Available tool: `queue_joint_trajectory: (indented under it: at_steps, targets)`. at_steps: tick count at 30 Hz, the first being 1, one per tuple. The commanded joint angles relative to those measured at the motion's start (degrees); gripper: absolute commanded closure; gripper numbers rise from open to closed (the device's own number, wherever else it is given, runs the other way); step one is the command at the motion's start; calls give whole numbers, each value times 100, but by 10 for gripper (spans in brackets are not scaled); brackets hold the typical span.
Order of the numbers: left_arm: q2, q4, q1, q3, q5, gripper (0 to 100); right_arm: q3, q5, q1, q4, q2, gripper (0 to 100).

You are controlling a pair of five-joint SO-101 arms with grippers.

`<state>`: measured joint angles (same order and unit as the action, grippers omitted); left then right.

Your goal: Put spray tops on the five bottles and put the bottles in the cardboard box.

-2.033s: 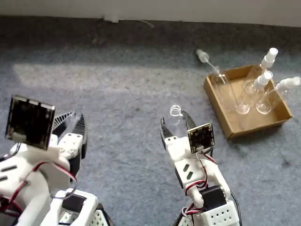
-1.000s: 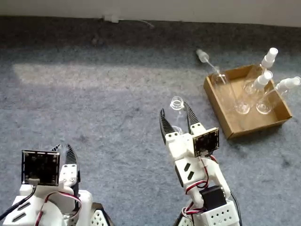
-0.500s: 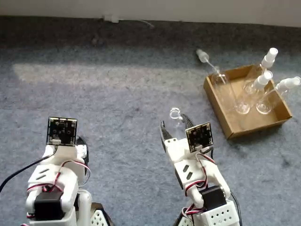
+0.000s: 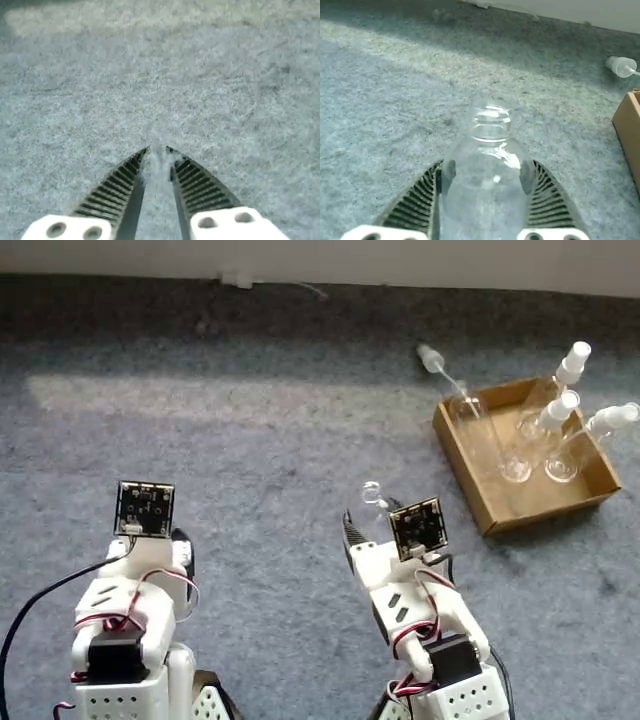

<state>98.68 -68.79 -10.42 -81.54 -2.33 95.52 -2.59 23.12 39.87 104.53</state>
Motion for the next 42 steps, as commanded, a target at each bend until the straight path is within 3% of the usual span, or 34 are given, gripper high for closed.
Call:
queue_joint_trajectory:
  at_steps: [1, 17, 23, 29, 42]
  targets:
    - [-356, 756, 48, 532, -53, 995, 884, -62, 22, 40, 75, 918]
    - [-5446, 2268, 84, 3881, -44, 993, 884, -62, 22, 40, 75, 918]
    - [-6686, 3613, 127, 4514, -44, 992, 884, -62, 22, 40, 75, 918]
    - [-8171, 4923, 646, 5305, -44, 994, 884, -62, 22, 40, 75, 918]
    - [-12532, 5987, 954, 9244, -44, 993, 884, -62, 22, 48, 40, 918]
